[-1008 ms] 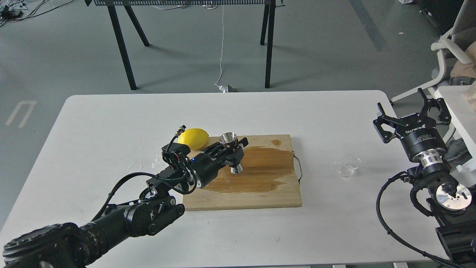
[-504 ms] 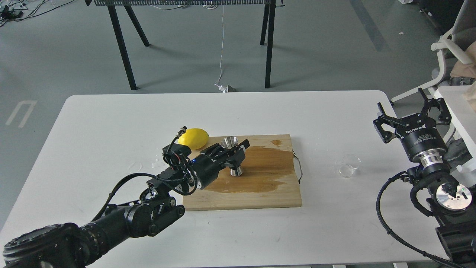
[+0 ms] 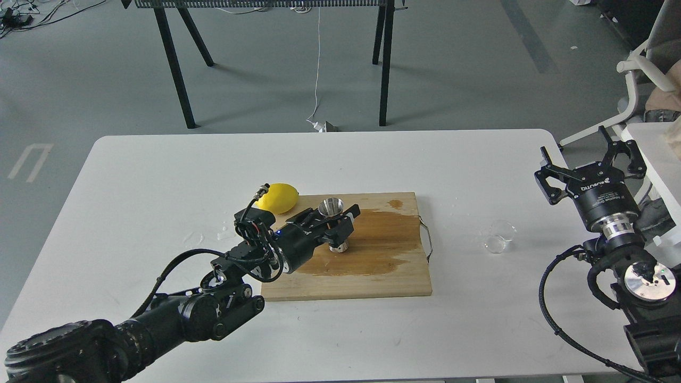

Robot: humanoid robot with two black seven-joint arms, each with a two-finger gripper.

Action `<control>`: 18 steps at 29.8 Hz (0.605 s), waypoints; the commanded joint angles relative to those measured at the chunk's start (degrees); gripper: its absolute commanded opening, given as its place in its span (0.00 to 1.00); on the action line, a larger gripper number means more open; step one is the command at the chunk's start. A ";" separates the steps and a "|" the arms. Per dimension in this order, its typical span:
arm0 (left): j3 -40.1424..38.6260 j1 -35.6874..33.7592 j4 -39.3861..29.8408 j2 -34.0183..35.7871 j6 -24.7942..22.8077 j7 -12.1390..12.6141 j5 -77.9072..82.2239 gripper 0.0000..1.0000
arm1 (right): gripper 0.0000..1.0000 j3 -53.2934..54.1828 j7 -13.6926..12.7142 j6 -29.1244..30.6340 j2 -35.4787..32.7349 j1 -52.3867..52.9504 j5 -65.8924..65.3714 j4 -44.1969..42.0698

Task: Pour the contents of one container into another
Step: 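Tilt the held jigger with the left gripper to pour onto the board, then turn the jigger upright and lower it onto the board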

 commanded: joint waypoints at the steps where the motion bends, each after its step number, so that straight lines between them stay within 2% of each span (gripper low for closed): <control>1: -0.05 0.75 -0.10 0.00 0.00 -0.01 0.01 0.81 | 0.99 0.00 0.00 0.00 -0.01 -0.10 0.00 0.02; 18: 0.04 2.33 -0.63 0.00 0.96 -0.01 0.01 0.86 | 0.99 0.00 0.00 0.00 -0.01 -0.19 0.00 0.02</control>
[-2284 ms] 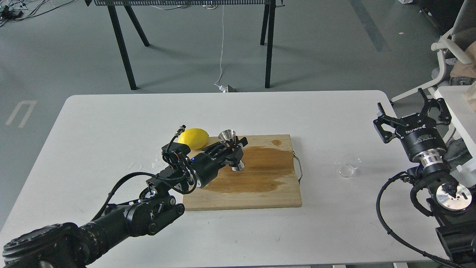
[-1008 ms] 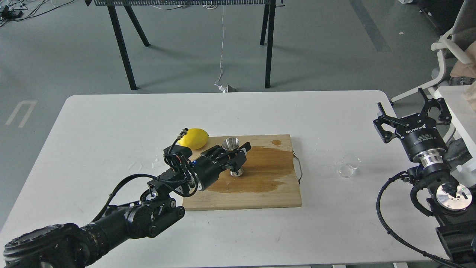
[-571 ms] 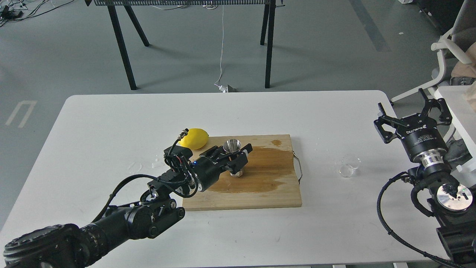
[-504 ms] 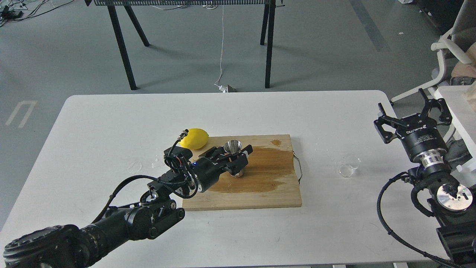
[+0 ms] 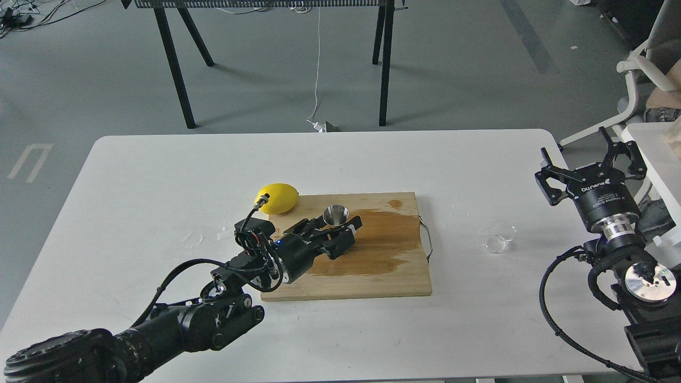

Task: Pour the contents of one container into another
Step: 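Turn the jigger upright and lower it onto the board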

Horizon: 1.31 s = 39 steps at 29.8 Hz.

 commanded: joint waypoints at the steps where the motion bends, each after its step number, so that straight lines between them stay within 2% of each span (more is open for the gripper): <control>1: 0.00 0.22 0.01 0.00 0.83 -0.01 0.00 0.86 | 0.99 0.00 0.00 0.00 0.00 -0.17 0.00 0.01; 18: 0.00 0.93 0.01 0.00 1.10 -0.01 0.09 0.87 | 0.99 0.00 0.00 0.00 0.00 -0.25 0.00 -0.08; 25: 0.09 0.84 0.09 0.00 3.82 -0.01 0.09 0.87 | 0.99 0.00 0.00 0.00 0.00 -0.34 0.00 -0.08; 35: 0.09 0.84 0.62 0.00 3.74 -0.01 0.17 0.87 | 0.99 0.00 0.00 0.00 0.00 -0.34 0.00 -0.08; 39: 2.36 0.84 0.71 0.00 3.56 -0.01 0.09 0.87 | 0.99 0.00 0.00 0.00 0.00 -0.34 0.00 -0.08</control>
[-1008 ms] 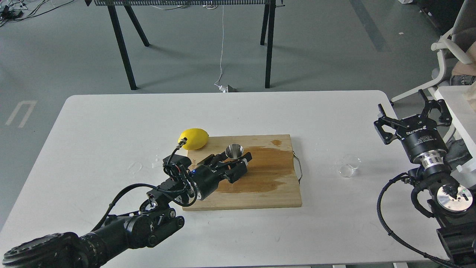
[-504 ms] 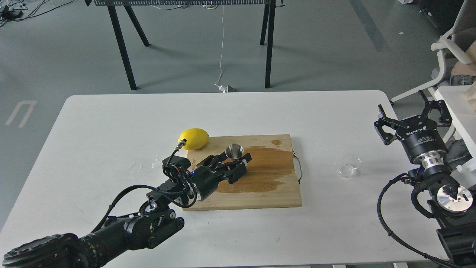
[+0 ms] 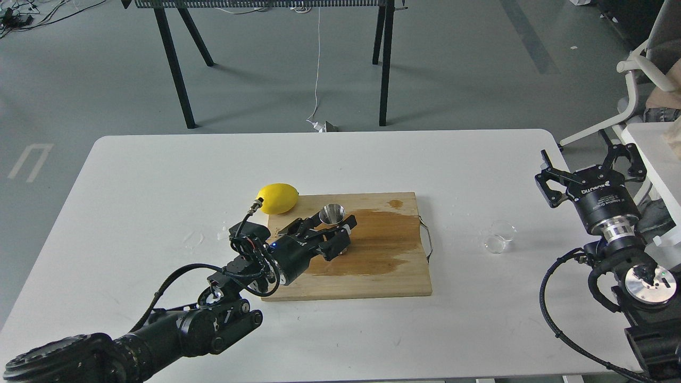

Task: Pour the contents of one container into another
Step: 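Turn the jigger upright and lower it onto the board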

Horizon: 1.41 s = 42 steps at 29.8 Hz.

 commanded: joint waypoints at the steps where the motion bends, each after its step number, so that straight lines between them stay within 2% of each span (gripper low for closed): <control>1: 2.62 0.03 0.03 0.00 -0.18 0.01 -0.09 0.87 | 0.99 0.00 0.00 0.00 0.00 0.00 0.00 0.00; 42: 4.21 0.82 0.12 0.00 -0.09 0.01 -0.44 0.87 | 0.99 0.09 0.00 0.00 0.00 -0.17 0.00 0.09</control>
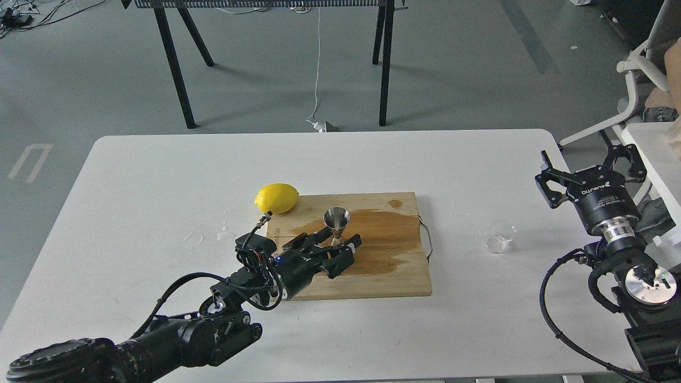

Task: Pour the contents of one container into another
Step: 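Turn the jigger upright and lower it onto the board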

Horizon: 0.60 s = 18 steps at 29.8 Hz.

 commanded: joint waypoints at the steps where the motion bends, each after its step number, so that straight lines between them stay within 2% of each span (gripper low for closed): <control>1: 0.00 0.00 0.00 0.00 -0.01 0.00 0.00 0.87 | 0.99 0.00 0.00 0.00 0.00 0.00 0.00 0.00; 18: -0.09 0.09 0.00 0.00 0.08 0.00 -0.09 0.87 | 0.99 -0.08 0.00 0.00 0.00 -0.08 0.00 0.00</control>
